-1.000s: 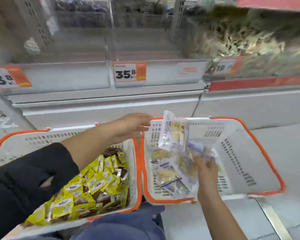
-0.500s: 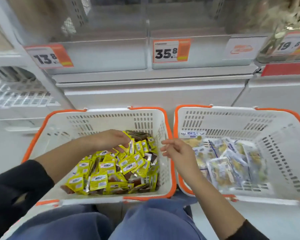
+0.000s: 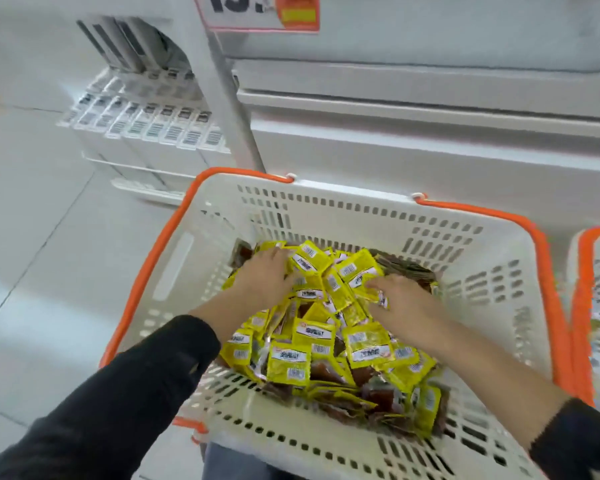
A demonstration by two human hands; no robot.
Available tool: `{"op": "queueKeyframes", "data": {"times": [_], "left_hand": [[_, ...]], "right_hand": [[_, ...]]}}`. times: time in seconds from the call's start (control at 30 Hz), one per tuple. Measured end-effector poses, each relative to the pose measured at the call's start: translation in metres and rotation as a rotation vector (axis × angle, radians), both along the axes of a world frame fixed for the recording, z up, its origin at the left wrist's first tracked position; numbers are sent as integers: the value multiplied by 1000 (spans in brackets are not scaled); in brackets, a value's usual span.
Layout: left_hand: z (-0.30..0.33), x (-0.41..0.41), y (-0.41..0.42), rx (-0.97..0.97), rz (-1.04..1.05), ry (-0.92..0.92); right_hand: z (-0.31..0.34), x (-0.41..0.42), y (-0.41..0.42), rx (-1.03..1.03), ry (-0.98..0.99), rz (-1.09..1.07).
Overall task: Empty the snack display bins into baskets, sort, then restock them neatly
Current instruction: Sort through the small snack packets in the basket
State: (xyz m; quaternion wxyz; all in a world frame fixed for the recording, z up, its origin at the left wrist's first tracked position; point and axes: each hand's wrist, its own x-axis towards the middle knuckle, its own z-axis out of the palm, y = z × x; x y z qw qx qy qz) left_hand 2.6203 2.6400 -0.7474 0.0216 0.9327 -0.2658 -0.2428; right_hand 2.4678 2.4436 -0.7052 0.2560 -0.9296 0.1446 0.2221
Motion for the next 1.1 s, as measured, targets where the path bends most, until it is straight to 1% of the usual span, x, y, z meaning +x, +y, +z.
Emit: {"op": "queueKeyframes", "data": {"times": [0.07,0.13,0.17,0.27,0.3,0.4,0.53,0.57,0.63,0.67,0.7,0.73,0.8,0.83,0.87,0.9,1.0,1.03,1.1], "left_hand": [[-16,8,-23,-40,33,59],[-33,9,-38,-27,133,136],[-40,7,-42,-2,156,141],[-40,-8,-38,66,46,92],[-36,-15,-32,64,23,123],[-30,-42,-3,90,-10,311],[-19,-60,15,155,-94,334],[-11,-55,11,188,-120,374],[8,-43,0,210,-79,518],[13,-35,-4,183,-38,551],[17,-28,-7,152,-21,507],[19,-21,-8,123,-10,401],[16,-8,-11,45,44,94],[13,-1,-15,-3,71,-20],[8,6,-19,-35,72,-79],[2,13,-24,-28,42,-67],[-26,21,-37,87,-121,125],[-35,20,-39,102,-146,156],[-50,19,-41,67,-137,172]], "right_hand": [[-11,11,-1,-49,-30,69],[-21,22,-1,-95,-62,173],[-26,28,-1,-116,-81,229],[-38,50,-1,-173,-135,380],[-42,58,0,-180,-142,413],[-51,76,4,-189,-99,497],[-67,79,9,-307,5,562],[-70,77,11,-333,17,566],[-71,72,17,-348,18,600],[-70,68,20,-348,5,625],[-68,63,23,-349,0,653],[-66,57,26,-351,9,680],[-63,44,30,-344,53,701],[-61,40,30,-329,69,696],[-58,37,29,-311,85,689],[-55,35,27,-295,107,686],[-47,25,21,-279,190,686],[-44,21,20,-270,215,685],[-37,15,16,-227,281,668]]}}
